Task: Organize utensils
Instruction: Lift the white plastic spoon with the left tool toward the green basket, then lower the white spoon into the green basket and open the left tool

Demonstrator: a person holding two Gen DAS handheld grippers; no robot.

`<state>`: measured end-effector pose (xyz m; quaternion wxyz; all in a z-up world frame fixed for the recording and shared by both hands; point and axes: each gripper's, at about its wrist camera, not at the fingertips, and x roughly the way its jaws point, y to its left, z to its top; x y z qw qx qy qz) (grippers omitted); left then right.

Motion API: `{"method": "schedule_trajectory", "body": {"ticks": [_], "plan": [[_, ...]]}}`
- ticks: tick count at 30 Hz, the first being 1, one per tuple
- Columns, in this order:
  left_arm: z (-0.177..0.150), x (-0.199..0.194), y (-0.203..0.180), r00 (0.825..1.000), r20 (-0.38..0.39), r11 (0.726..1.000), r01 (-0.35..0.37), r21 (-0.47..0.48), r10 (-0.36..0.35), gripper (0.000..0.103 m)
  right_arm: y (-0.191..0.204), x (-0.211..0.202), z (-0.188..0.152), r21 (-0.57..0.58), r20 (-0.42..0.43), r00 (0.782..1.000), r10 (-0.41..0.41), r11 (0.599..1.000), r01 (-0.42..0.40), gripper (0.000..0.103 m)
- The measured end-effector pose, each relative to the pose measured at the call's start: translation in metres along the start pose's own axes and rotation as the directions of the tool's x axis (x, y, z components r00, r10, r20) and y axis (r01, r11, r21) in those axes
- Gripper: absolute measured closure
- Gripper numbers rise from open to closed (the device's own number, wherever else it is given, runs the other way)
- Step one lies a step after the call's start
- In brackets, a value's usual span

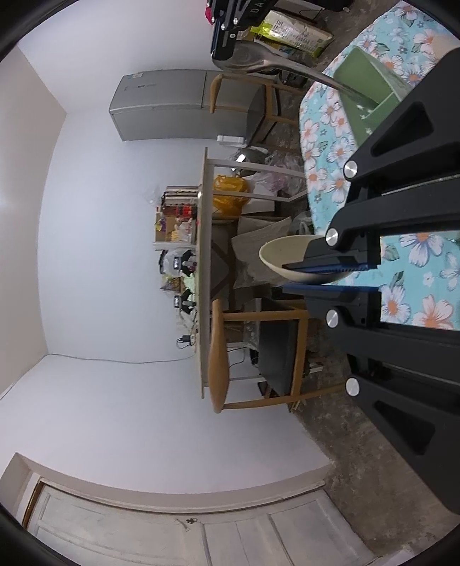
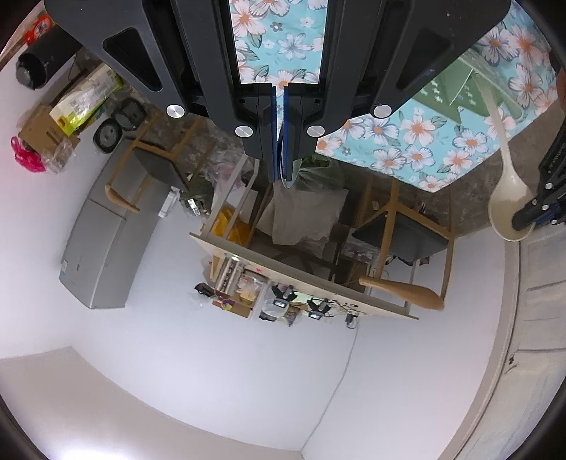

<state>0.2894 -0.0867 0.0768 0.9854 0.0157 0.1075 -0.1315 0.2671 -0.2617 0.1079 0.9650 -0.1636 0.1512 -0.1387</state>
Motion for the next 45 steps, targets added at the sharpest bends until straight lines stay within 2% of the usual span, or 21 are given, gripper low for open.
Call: {"method": "schedule_trajectory", "body": {"ticks": [9,10,11,13,14,16,18,24,27,31,34,36,40,45], "plan": [[-0.018,0.001,-0.001,0.994,-0.085,0.998,0.062,-0.019,-0.063,0.095,0.024,-0.004,-0.024,-0.040,-0.057,0.992,0.115,0.992,-0.117,0.102],[-0.019,0.000,-0.001,0.993,-0.094,0.997,0.068,-0.021,-0.070,0.092,0.023,-0.006,-0.025,-0.028,-0.063,0.990,0.126,0.991,-0.128,0.100],[-0.020,-0.001,-0.001,0.991,-0.103,0.997,0.079,-0.027,-0.081,0.089,0.022,-0.007,-0.027,-0.009,-0.073,0.987,0.143,0.989,-0.144,0.093],[-0.020,-0.005,0.002,0.989,-0.106,0.994,0.093,-0.049,-0.098,0.071,0.016,-0.008,-0.027,0.032,-0.085,0.980,0.181,0.983,-0.179,0.082],[-0.020,-0.007,0.003,0.989,-0.102,0.993,0.099,-0.059,-0.105,0.067,0.012,-0.009,-0.028,0.056,-0.087,0.976,0.197,0.980,-0.193,0.075],[-0.018,-0.011,0.005,0.988,-0.097,0.991,0.110,-0.073,-0.117,0.054,0.003,-0.012,-0.029,0.118,-0.092,0.965,0.247,0.965,-0.236,0.071],[-0.016,-0.017,0.006,0.988,-0.090,0.990,0.115,-0.087,-0.122,0.050,-0.004,-0.016,-0.028,0.166,-0.093,0.956,0.279,0.951,-0.262,0.065],[-0.010,-0.040,0.014,0.984,-0.100,0.983,0.138,-0.124,-0.151,0.033,-0.034,-0.042,-0.028,0.323,-0.041,0.923,0.383,0.879,-0.351,0.058],[-0.012,-0.055,0.020,0.972,-0.137,0.975,0.172,-0.142,-0.191,0.027,-0.051,-0.064,-0.033,0.386,-0.011,0.912,0.409,0.843,-0.374,0.054],[-0.026,-0.072,0.024,0.938,-0.226,0.955,0.221,-0.196,-0.264,0.023,-0.065,-0.090,-0.052,0.461,-0.011,0.894,0.449,0.795,-0.394,0.050],[-0.047,-0.083,0.020,0.896,-0.313,0.938,0.244,-0.245,-0.315,0.022,-0.069,-0.104,-0.074,0.509,-0.044,0.881,0.472,0.769,-0.387,0.049],[-0.061,-0.088,0.015,0.872,-0.368,0.937,0.242,-0.253,-0.324,0.022,-0.070,-0.113,-0.093,0.542,-0.074,0.871,0.485,0.753,-0.374,0.049],[-0.090,-0.099,-0.001,0.823,-0.460,0.939,0.250,-0.236,-0.334,0.021,-0.067,-0.124,-0.129,0.607,-0.136,0.848,0.512,0.720,-0.337,0.049],[-0.129,-0.114,-0.018,0.748,-0.559,0.934,0.279,-0.225,-0.358,0.019,-0.058,-0.131,-0.175,0.688,-0.203,0.807,0.554,0.667,-0.285,0.049]]}}
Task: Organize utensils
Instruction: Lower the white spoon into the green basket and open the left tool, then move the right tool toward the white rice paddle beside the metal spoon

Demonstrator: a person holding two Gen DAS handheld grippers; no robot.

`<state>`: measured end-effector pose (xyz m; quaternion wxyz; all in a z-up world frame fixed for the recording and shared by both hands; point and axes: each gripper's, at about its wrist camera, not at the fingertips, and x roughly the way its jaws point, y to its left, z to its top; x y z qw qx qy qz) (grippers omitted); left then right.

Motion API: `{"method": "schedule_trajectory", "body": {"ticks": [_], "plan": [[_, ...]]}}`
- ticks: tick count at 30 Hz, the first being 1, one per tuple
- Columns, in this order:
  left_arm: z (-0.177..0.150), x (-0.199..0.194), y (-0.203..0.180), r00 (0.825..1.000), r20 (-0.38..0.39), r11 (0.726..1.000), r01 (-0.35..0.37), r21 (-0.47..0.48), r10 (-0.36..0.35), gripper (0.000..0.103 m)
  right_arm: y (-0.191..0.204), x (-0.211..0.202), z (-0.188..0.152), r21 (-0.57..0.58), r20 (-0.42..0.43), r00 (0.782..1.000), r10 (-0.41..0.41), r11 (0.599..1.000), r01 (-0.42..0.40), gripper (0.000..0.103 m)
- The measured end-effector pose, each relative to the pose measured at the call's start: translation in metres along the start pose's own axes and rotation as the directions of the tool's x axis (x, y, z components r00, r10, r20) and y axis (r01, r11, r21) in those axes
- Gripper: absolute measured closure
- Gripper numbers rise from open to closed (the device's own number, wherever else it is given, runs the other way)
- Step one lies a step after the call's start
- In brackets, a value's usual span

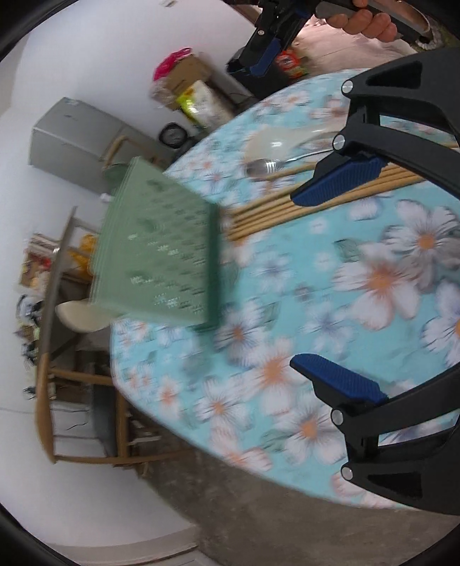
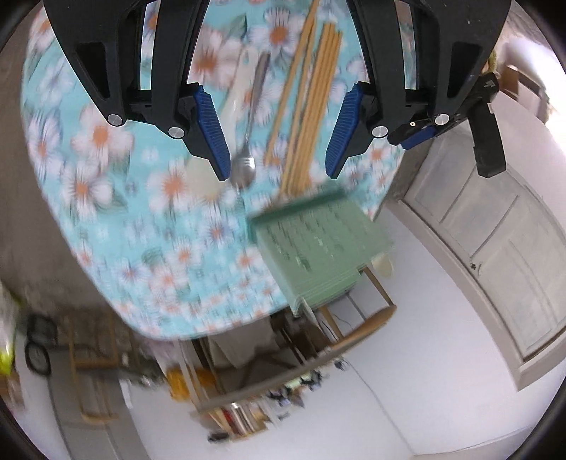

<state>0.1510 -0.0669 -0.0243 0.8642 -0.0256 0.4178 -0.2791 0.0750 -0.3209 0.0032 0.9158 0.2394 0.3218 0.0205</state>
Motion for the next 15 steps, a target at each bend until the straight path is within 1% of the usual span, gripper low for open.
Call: {"method": "schedule_trajectory", "body": {"ticks": [2,4,7,12,15], "plan": [[-0.012,0.005,-0.002,0.999,-0.035,1.000,0.004,-0.004,-0.005,0.017,-0.009,0.003,-0.012,0.036,-0.028,1.000,0.004,0.999,-0.003,0.051],[-0.021,0.008,-0.004,0.998,-0.055,1.000,0.002,-0.011,-0.003,0.012,-0.015,0.009,-0.023,0.061,-0.052,0.999,-0.004,0.998,0.007,0.053],[-0.033,0.013,-0.005,0.997,-0.080,0.999,-0.022,-0.031,0.020,0.006,-0.020,0.018,-0.029,0.089,-0.083,0.996,-0.023,0.996,0.030,0.056],[-0.042,0.021,0.001,0.993,-0.114,0.998,-0.033,-0.045,0.028,0.006,-0.033,0.031,-0.035,0.144,-0.129,0.991,-0.032,0.988,0.051,0.056],[-0.044,0.021,0.003,0.994,-0.109,0.998,-0.025,-0.049,0.019,0.006,-0.035,0.033,-0.040,0.150,-0.142,0.989,-0.041,0.987,0.062,0.056]]}}
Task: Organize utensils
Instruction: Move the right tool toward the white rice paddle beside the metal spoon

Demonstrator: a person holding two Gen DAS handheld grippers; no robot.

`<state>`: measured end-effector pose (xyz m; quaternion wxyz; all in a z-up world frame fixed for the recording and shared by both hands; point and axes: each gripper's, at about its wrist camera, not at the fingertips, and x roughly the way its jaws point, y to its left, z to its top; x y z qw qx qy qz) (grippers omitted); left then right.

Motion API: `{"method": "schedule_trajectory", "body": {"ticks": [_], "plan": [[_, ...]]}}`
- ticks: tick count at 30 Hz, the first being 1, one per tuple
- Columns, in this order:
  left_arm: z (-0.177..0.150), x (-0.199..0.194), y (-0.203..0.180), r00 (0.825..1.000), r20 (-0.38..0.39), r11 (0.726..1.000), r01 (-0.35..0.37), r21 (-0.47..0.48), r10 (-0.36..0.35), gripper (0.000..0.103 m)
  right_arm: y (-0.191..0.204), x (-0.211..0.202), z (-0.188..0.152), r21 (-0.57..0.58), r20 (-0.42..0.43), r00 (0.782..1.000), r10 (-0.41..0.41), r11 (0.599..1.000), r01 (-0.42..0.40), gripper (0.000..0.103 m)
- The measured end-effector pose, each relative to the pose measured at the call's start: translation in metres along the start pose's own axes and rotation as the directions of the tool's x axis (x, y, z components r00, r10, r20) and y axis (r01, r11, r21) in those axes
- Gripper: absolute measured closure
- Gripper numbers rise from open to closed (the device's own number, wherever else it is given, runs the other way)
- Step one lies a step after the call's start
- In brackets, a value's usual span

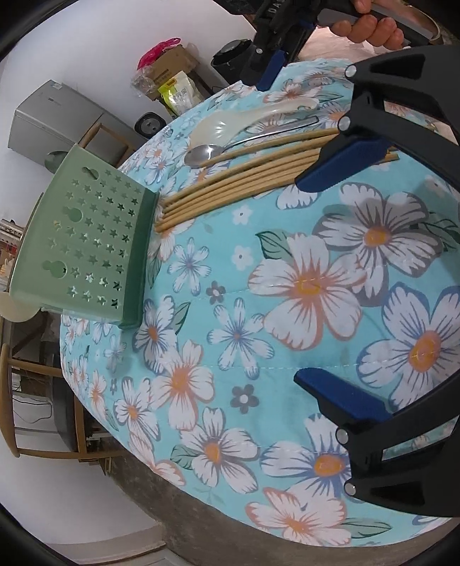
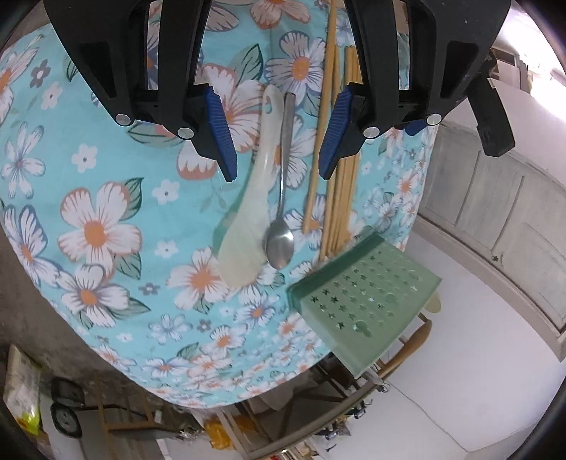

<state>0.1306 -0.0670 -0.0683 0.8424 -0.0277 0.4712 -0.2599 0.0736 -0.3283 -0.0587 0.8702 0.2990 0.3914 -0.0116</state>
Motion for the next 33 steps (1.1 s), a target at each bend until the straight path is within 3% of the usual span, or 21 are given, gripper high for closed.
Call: {"method": "schedule_trajectory", "body": {"ticks": [10,17,33], "plan": [[0.000,0.000,0.009,0.999,0.004,0.998,0.054,-0.043,-0.053,0.006,-0.004,0.001,-0.005,0.008,-0.032,0.999,-0.026,1.000,0.026,0.053],[-0.001,0.001,0.008,0.999,0.003,0.999,0.046,-0.023,-0.046,0.006,-0.001,0.008,-0.004,0.007,-0.057,0.998,-0.025,1.000,0.026,0.045],[-0.002,0.001,0.009,0.999,0.010,0.998,0.053,-0.023,-0.053,0.006,-0.013,0.014,-0.009,0.068,-0.082,0.996,-0.018,0.997,0.024,0.042]]}}
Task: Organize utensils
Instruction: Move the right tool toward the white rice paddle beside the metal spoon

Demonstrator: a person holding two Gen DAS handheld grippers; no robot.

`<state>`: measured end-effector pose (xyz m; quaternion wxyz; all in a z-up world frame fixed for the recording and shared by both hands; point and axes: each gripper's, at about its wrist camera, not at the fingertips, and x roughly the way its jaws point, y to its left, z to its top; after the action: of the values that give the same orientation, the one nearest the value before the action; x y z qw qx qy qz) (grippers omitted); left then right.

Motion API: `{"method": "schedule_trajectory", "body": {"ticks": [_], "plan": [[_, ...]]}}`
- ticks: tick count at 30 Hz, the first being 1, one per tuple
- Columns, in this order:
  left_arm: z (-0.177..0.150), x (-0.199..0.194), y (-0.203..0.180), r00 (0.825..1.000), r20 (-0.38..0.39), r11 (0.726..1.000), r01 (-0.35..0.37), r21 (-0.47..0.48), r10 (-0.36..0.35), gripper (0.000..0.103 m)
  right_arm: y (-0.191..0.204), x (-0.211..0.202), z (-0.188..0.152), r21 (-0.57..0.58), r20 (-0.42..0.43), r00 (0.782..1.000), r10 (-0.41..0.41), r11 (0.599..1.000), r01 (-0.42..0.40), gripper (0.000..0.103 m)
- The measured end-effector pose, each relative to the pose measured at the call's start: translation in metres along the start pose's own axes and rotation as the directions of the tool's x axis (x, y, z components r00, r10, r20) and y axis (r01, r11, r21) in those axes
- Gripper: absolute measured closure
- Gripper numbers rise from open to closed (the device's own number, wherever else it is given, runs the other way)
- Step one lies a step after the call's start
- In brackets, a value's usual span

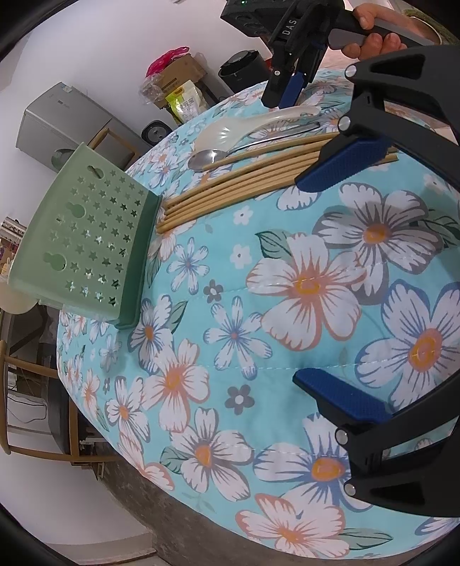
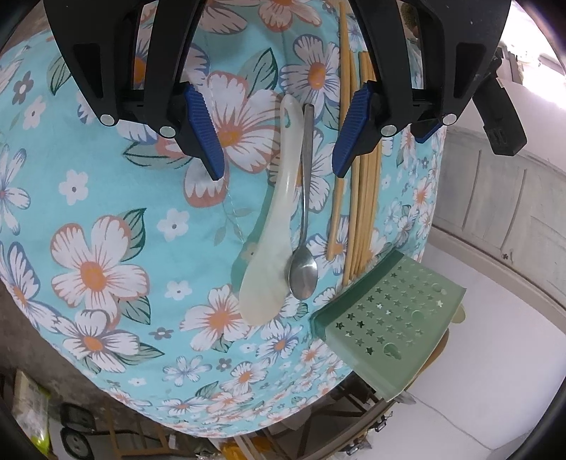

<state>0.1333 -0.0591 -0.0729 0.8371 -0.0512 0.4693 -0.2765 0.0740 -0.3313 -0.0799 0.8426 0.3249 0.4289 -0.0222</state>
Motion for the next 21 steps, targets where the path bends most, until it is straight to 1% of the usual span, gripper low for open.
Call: {"method": "schedule_trajectory", "body": {"ticks": [7,21], "plan": [[-0.0012,-0.0006,0.0023,1.000,0.008,1.000,0.023,-0.016,-0.023,0.006,-0.0014,0.0001,-0.0042,-0.003,0.002,1.000,-0.006,1.000,0.006,0.042],[-0.0042,-0.0017,0.0013,1.000,0.018,1.000,0.019,-0.006,-0.019,0.006,-0.0016,-0.0003,-0.0060,-0.004,0.001,1.000,-0.007,1.000,0.007,0.042]]}}
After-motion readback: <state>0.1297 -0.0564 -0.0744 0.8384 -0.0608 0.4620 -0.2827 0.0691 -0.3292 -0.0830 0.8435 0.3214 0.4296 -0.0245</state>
